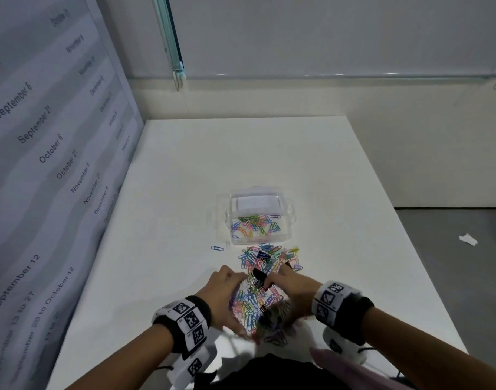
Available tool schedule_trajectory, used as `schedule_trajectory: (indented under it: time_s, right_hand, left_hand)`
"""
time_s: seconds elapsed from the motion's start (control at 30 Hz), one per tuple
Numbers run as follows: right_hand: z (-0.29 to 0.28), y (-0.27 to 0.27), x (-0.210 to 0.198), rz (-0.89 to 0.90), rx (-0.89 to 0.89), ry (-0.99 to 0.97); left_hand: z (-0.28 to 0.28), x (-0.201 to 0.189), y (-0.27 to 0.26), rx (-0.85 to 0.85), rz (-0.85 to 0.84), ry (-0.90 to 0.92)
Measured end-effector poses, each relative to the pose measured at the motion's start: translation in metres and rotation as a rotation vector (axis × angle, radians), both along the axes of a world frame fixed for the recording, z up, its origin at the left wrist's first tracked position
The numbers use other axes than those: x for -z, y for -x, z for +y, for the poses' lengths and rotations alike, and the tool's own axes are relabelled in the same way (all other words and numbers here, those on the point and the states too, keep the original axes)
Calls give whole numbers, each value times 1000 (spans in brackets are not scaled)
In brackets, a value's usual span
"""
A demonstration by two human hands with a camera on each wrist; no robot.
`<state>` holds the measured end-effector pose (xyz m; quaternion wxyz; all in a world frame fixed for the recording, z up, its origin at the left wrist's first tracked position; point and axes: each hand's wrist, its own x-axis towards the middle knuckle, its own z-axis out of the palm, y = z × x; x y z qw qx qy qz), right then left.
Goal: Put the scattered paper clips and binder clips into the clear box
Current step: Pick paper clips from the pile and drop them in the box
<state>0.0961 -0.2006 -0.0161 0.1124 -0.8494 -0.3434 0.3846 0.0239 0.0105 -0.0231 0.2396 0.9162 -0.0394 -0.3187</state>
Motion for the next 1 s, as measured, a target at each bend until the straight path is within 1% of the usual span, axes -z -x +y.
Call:
schedule_trajectory:
  time_s: [0.13,0.23,0.27,0.33,0.43,0.57,0.73,0.8,0.9,0.97,1.0]
  right_hand:
    - [-6,21,12,-130,-47,-69]
    - [-3,30,18,-212,-22,-110]
    - [0,30,18,-208,14,-138]
    - [4,23,16,-146,107,-164]
    - [6,8,15,-85,168,-111]
    - [-2,-5,14,-124,262,-143]
    - [-16,-13,5,-179,362,-149]
    - [-19,-14,1,-192,414,-188]
    - [-23,-17,0,-207,511,-239]
    - [-26,-20,-1,-198,525,-196]
    - [-27,-21,-2,-190,502,-159]
  left_hand:
    - [-9,6,9,118,-48,-107]
    - [-19,9,8,137,-110,-168]
    - [-23,9,6,114,-128,-169]
    - [-28,10,1,21,-158,-129]
    - [-29,10,-9,-113,-189,-77]
    - [-25,8,-18,-214,-168,10]
    - [-16,8,-21,-268,-174,65]
    - [-11,8,-22,-301,-175,87]
    - [-3,9,-25,-399,-133,134]
    - [4,11,-27,-488,-76,219]
    - [7,13,-27,-535,-51,267]
